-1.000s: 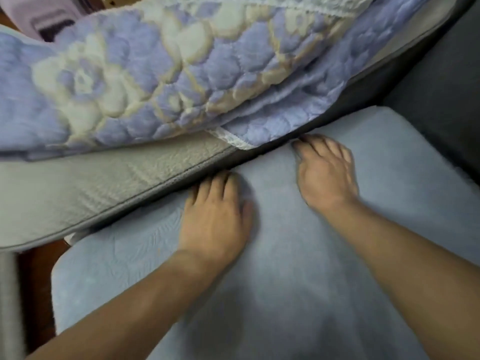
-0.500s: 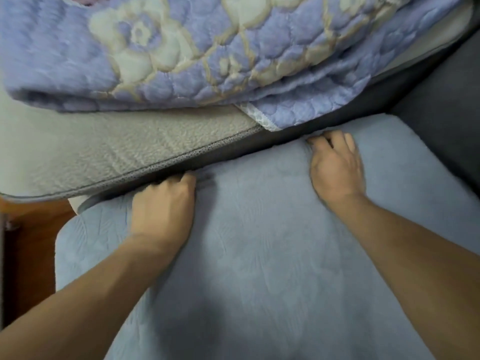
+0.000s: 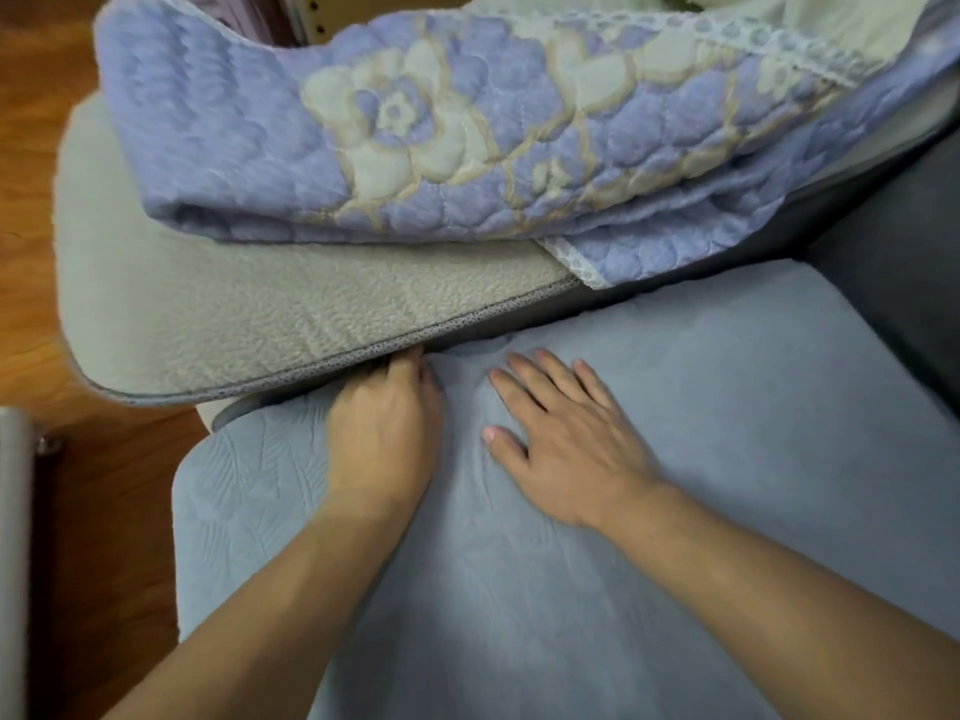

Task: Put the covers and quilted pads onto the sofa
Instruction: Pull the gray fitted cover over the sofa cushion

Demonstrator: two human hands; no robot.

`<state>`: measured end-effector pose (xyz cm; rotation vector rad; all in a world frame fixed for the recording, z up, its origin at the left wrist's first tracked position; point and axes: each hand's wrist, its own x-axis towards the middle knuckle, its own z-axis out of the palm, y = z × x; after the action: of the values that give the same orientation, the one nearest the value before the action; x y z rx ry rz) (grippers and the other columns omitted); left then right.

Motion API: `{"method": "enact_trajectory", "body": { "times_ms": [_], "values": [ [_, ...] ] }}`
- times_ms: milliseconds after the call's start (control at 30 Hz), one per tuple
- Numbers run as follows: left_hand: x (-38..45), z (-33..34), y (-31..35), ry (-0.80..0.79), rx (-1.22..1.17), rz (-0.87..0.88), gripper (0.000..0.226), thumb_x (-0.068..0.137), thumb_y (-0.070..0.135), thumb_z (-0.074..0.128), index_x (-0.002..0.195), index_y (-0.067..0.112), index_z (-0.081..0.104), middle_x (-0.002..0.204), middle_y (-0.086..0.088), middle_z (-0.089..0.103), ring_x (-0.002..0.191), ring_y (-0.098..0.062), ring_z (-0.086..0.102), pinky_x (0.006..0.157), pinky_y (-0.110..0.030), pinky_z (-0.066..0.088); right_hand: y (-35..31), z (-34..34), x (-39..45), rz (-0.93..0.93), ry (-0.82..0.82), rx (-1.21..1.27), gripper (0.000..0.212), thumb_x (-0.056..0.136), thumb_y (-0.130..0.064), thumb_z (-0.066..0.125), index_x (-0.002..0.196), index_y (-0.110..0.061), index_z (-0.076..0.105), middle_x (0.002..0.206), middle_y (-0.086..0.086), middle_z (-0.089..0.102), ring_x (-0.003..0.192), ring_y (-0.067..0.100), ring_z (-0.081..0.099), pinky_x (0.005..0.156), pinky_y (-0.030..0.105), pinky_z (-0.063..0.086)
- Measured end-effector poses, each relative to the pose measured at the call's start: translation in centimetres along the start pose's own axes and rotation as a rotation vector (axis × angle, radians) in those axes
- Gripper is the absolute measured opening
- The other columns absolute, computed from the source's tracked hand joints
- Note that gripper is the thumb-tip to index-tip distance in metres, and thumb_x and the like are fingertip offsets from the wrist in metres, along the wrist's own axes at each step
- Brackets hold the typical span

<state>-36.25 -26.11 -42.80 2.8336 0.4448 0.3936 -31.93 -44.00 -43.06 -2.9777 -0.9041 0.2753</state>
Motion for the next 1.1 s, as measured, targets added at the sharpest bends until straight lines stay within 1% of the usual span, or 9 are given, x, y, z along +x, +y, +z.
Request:
{"method": "enact_trajectory", "body": {
  "times_ms": [67, 133, 200, 500, 667, 733, 833, 933, 1100],
  "values": [
    [-3.2, -0.8, -0.4, -0.123, -0.032, 0.119, 0.026, 0.095, 0.025, 0.057, 0.113, 0.007, 0.059, 0.105, -0.023, 0.068, 0.098, -0.042, 0.066, 0.081, -0.043, 0.050, -0.4, 0.2, 0.5, 0.024, -0.016, -0.009, 0.068, 0.096, -0.060, 0.020, 0.155, -0.027, 0.027, 0.162, -0.006, 0.025, 0.151, 0.019, 0.016, 0.123, 0.046, 0.012],
    [-5.1, -1.3, -0.8, -0.293, 0.032, 0.220, 0.060, 0.098, 0.046, 0.041, 0.142, 0.005, 0.047, 0.148, -0.021, 0.047, 0.140, -0.037, 0.042, 0.116, -0.047, 0.033, -0.8, 0.2, 1.0, 0.046, -0.016, -0.009, 0.069, 0.096, -0.061, 0.019, 0.156, -0.026, 0.025, 0.163, -0.005, 0.025, 0.151, 0.019, 0.016, 0.123, 0.047, 0.012],
    [-4.1, -0.8, -0.7, -0.333, 0.101, 0.196, 0.076, 0.096, 0.057, 0.029, 0.151, 0.006, 0.036, 0.156, -0.018, 0.038, 0.146, -0.033, 0.031, 0.121, -0.047, 0.022, -0.7, 0.2, 1.8, 0.061, 0.001, -0.014, 0.069, 0.096, -0.060, 0.019, 0.156, -0.025, 0.025, 0.162, -0.004, 0.025, 0.151, 0.020, 0.016, 0.123, 0.048, 0.012],
    [1.0, -0.2, 1.3, -0.621, 0.135, 0.023, 0.061, 0.096, 0.058, 0.027, 0.131, 0.013, 0.049, 0.129, -0.012, 0.061, 0.122, -0.029, 0.055, 0.103, -0.039, 0.039, -1.0, -1.0, 6.2, 0.055, -0.002, -0.111, 0.050, 0.095, -0.051, 0.024, 0.112, -0.023, 0.063, 0.112, 0.007, 0.067, 0.111, 0.028, 0.055, 0.108, 0.044, 0.032],
    [6.4, 1.6, 1.5, -0.949, -0.142, -0.142, 0.046, 0.107, 0.035, 0.024, 0.148, 0.024, 0.042, 0.159, -0.004, 0.036, 0.145, -0.024, 0.034, 0.118, -0.036, 0.022, -0.6, -1.4, 7.8, 0.008, -0.145, -0.106, 0.058, 0.098, -0.049, 0.014, 0.115, -0.025, 0.064, 0.119, 0.003, 0.068, 0.116, 0.027, 0.057, 0.103, 0.044, 0.033],
    [7.5, 2.1, 1.4, -0.916, -0.269, -0.199, 0.044, 0.108, 0.033, 0.028, 0.148, 0.025, 0.044, 0.161, -0.002, 0.034, 0.147, -0.021, 0.030, 0.122, -0.036, 0.016, -0.8, -0.7, 7.6, 0.032, -0.070, -0.142, 0.060, 0.097, -0.048, 0.015, 0.109, -0.023, 0.068, 0.111, 0.005, 0.070, 0.110, 0.029, 0.058, 0.101, 0.044, 0.035],
    [6.0, 2.0, 1.1, -0.814, -0.051, -0.101, 0.054, 0.105, 0.042, 0.021, 0.139, 0.019, 0.056, 0.150, -0.006, 0.050, 0.139, -0.024, 0.044, 0.118, -0.037, 0.029, -1.5, -0.3, 5.6, 0.086, 0.117, -0.097, 0.041, 0.099, -0.041, 0.033, 0.098, -0.020, 0.069, 0.100, 0.007, 0.066, 0.101, 0.030, 0.056, 0.103, 0.043, 0.040],
    [2.4, -0.3, 0.0, -0.647, 0.090, 0.010, 0.055, 0.101, 0.052, 0.026, 0.114, 0.014, 0.063, 0.114, -0.015, 0.069, 0.107, -0.034, 0.065, 0.092, -0.039, 0.049, -1.4, -0.1, 5.1, 0.097, 0.263, -0.118, 0.026, 0.094, -0.032, 0.048, 0.088, -0.016, 0.068, 0.088, 0.009, 0.064, 0.090, 0.031, 0.057, 0.095, 0.044, 0.045],
    [-0.4, -3.3, -4.8, -0.472, 0.327, 0.070, 0.043, 0.090, 0.052, 0.046, 0.087, 0.013, 0.063, 0.077, -0.017, 0.067, 0.072, -0.037, 0.065, 0.070, -0.043, 0.048, -1.8, 0.1, 4.9, 0.068, 0.375, -0.120, 0.013, 0.085, -0.023, 0.058, 0.079, -0.013, 0.064, 0.080, 0.010, 0.060, 0.082, 0.033, 0.055, 0.079, 0.046, 0.046]
  ]
}}
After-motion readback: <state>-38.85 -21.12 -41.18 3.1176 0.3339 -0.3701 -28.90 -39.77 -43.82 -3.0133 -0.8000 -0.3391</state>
